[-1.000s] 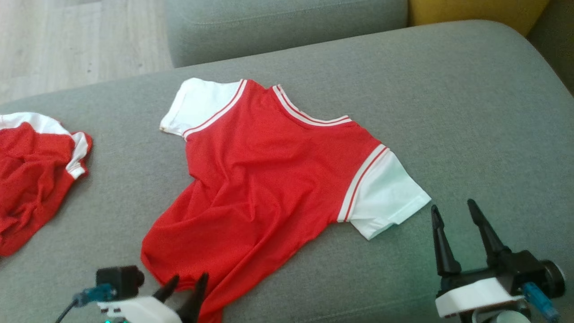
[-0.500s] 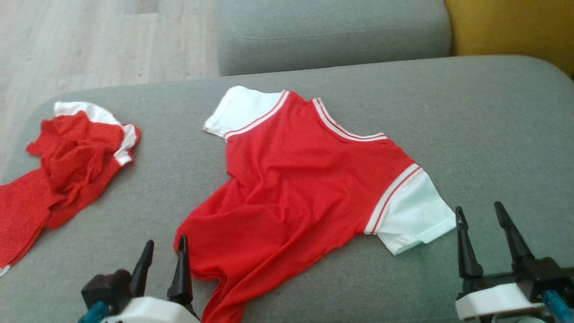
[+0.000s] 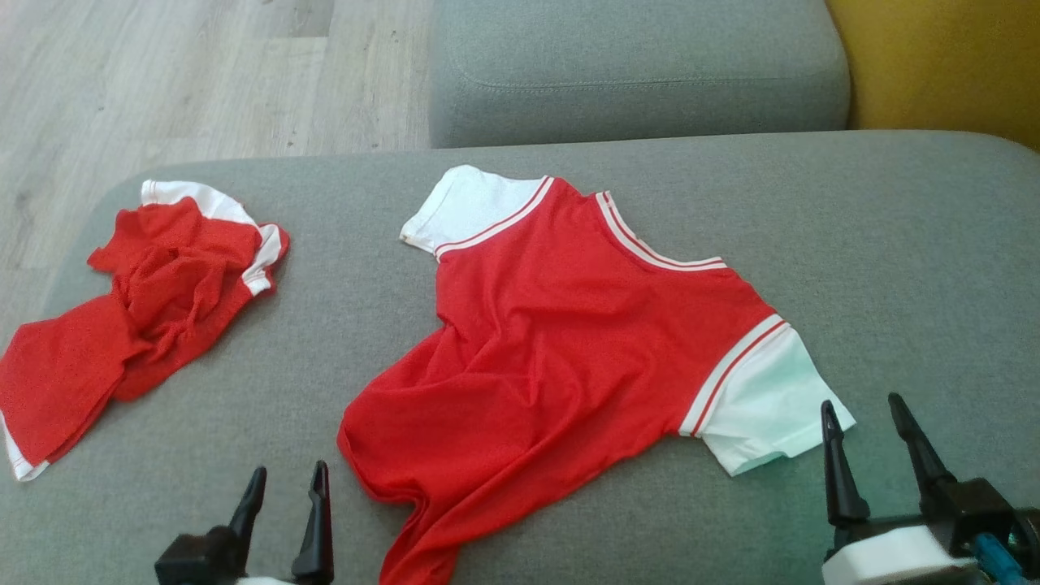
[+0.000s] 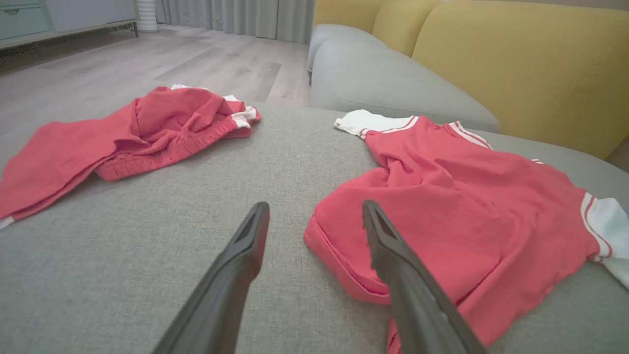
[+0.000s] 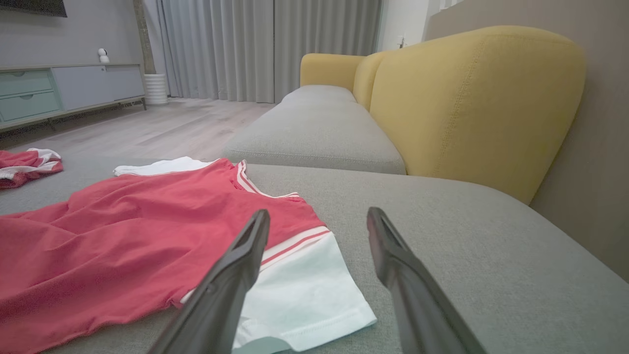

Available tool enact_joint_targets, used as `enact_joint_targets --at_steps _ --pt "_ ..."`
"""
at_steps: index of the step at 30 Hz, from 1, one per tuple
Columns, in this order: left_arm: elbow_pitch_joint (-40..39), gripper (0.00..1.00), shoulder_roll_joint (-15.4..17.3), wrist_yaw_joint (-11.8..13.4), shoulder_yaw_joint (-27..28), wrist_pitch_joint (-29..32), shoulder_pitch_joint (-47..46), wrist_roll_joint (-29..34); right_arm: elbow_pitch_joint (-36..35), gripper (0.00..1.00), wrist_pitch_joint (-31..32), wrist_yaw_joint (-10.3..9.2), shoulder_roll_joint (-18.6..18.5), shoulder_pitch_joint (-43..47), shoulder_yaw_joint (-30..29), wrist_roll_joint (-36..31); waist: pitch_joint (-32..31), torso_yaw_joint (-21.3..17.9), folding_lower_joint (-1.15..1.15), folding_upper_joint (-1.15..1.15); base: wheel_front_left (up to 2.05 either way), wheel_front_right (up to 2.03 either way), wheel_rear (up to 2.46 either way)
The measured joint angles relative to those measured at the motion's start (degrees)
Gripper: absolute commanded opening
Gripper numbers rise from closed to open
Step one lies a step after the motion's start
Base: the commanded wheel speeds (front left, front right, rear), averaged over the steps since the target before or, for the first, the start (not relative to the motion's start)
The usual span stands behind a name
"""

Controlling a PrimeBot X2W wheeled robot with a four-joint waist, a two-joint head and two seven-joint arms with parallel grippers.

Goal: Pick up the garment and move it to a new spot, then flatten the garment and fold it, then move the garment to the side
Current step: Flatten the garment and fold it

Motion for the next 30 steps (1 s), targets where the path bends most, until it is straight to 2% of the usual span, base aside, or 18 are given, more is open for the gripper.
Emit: enact_joint_targets --at_steps 4,10,25,27,30 --pt "0.4 1.00 -2.1 -4.4 3.5 0.0 -0.2 4.1 1.5 1.00 0.0 0.00 0.0 0.0 0.5 0.7 0.1 0.3 0.00 0.00 0.00 0.00 0.00" --pt "0.8 1.00 -3.8 -7.5 6.4 0.0 -0.2 6.8 2.3 1.00 0.0 0.00 0.0 0.0 1.1 1.1 0.2 0.0 0.00 0.00 0.00 0.00 0.00" --pt "6.0 1.00 -4.8 -11.1 5.4 0.2 0.2 7.7 3.1 1.00 0.0 0.00 0.0 -0.8 1.8 0.4 0.3 -1.3 0.00 0.00 0.00 0.00 0.00" --pt "6.1 1.00 -4.8 -11.1 4.6 2.4 1.2 7.7 5.2 1.00 0.5 0.00 0.0 -2.0 1.9 -1.1 0.2 -1.4 0.00 0.00 0.00 0.00 0.00" --pt "4.1 1.00 -4.1 -11.6 3.2 9.0 2.6 7.6 7.0 1.00 5.1 0.00 -0.4 -4.6 2.9 -2.5 0.2 -1.2 0.00 0.00 0.00 0.00 0.00"
